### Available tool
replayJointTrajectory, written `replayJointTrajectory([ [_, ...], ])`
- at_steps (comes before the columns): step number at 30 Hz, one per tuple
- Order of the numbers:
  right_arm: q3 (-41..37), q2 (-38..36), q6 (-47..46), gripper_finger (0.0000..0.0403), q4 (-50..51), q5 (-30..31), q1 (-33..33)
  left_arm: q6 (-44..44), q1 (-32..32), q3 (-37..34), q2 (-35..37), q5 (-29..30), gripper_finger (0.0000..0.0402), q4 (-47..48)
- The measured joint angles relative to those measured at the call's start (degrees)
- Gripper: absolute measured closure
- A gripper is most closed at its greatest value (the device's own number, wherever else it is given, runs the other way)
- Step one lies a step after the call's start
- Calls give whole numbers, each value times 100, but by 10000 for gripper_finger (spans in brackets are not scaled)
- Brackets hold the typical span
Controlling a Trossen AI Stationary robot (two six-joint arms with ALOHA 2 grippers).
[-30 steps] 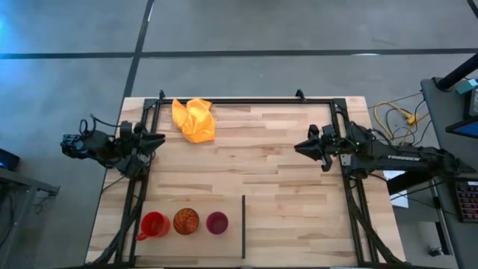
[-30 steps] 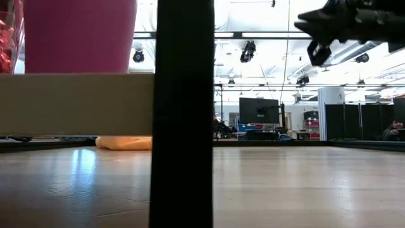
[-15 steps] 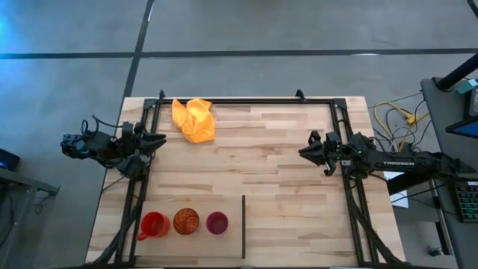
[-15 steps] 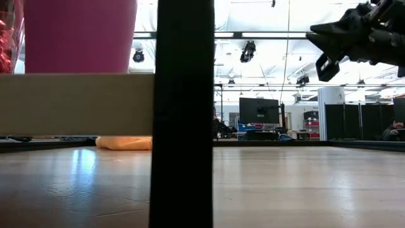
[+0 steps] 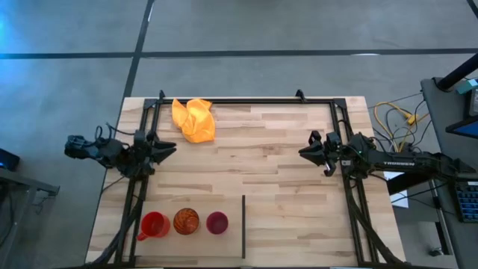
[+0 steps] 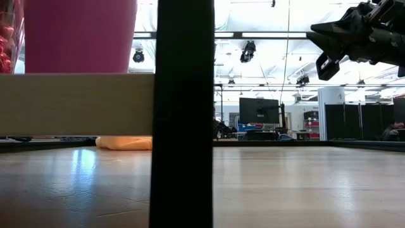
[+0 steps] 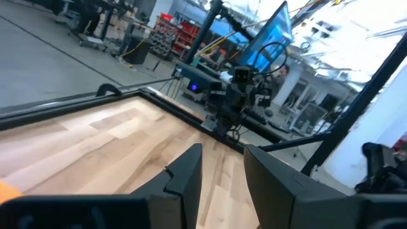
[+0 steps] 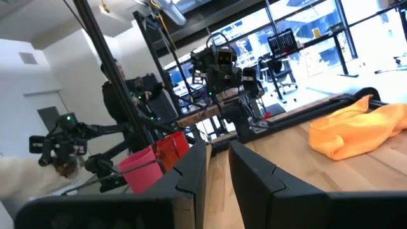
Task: Stack small to large cups/mugs on shelf
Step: Return to Home Position
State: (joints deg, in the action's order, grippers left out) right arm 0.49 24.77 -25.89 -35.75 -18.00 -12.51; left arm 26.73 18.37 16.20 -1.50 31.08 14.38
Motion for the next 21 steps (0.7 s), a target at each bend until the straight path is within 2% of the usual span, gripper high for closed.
replayJointTrajectory([
  [11, 0, 0, -68, 339, 310, -2, 0, -41, 0, -974, 4, -232, 299, -1335],
  [16, 2, 0, -68, 339, 299, -4, -2, -75, 0, -1133, 4, -713, 299, -1450],
  [21, 2, 0, -68, 339, 297, -4, 0, -520, 2, -1254, 4, -1335, 299, -1584],
])
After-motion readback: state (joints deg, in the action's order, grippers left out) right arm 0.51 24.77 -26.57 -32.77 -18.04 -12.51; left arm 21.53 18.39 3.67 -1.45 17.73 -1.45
